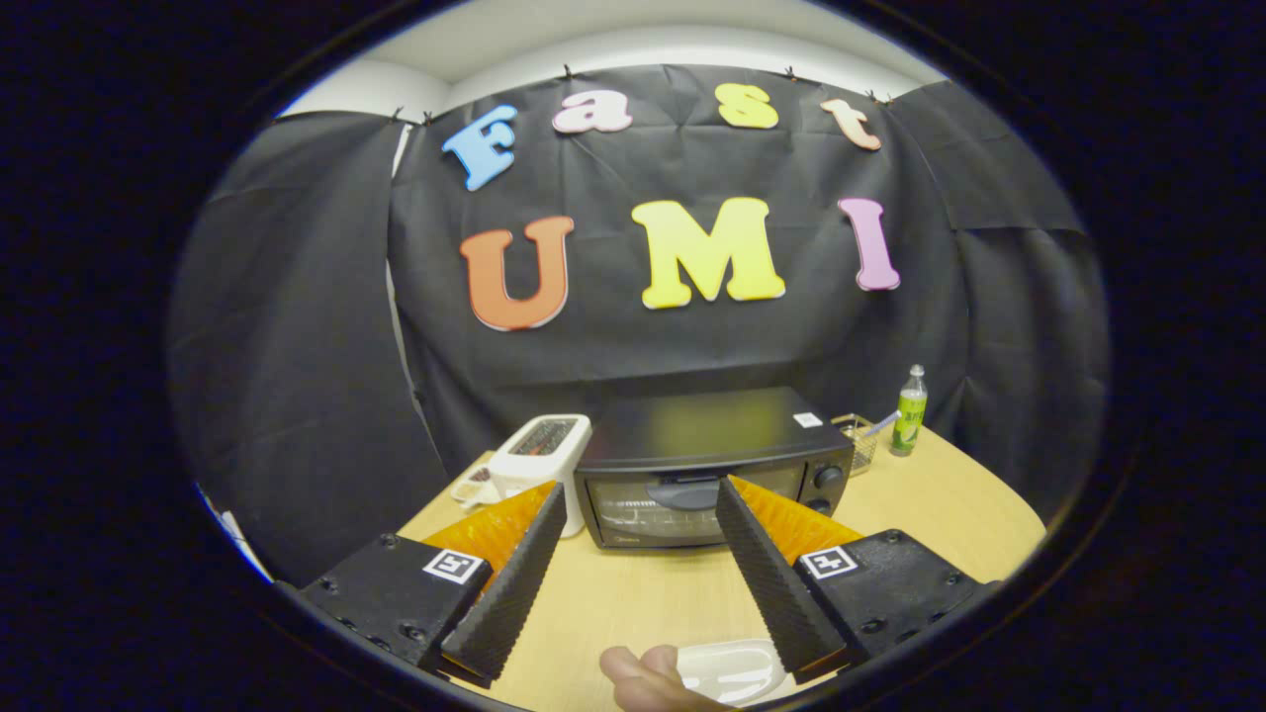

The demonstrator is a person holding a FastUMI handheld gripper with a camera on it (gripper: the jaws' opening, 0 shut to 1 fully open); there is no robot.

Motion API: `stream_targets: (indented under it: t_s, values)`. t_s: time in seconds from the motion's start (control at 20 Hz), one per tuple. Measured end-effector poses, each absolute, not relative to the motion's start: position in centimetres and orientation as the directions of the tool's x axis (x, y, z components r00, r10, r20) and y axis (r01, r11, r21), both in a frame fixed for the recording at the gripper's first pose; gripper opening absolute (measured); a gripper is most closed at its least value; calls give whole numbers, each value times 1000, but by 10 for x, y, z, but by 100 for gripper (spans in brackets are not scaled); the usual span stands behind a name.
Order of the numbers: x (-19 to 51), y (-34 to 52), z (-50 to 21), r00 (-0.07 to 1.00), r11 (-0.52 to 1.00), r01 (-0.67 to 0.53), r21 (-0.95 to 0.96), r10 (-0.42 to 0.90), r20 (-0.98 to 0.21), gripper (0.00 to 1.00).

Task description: Open the toaster oven, put the food inside, and close the toaster oven door.

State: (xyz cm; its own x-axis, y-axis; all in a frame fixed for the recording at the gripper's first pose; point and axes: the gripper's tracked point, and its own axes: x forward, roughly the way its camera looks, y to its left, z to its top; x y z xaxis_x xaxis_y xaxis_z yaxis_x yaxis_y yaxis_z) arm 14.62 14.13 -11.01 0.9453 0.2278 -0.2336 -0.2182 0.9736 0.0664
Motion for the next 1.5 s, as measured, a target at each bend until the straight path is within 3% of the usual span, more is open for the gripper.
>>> stream_targets:
  t_s: [0.2,0.3,0.55,0.8,1.5]
  values:
    - [78,89,-46,987,990,-140,-13,138,-86,100]
    - [43,80,-41,986,987,-158,-39,155,-56,100]
    - [-5,48,-58,968,975,-221,13,221,-116,100]
    - [-21,-5,-47,987,991,-126,45,130,-96,100]
    - [-39,13,-49,977,977,-208,-43,205,-63,100]
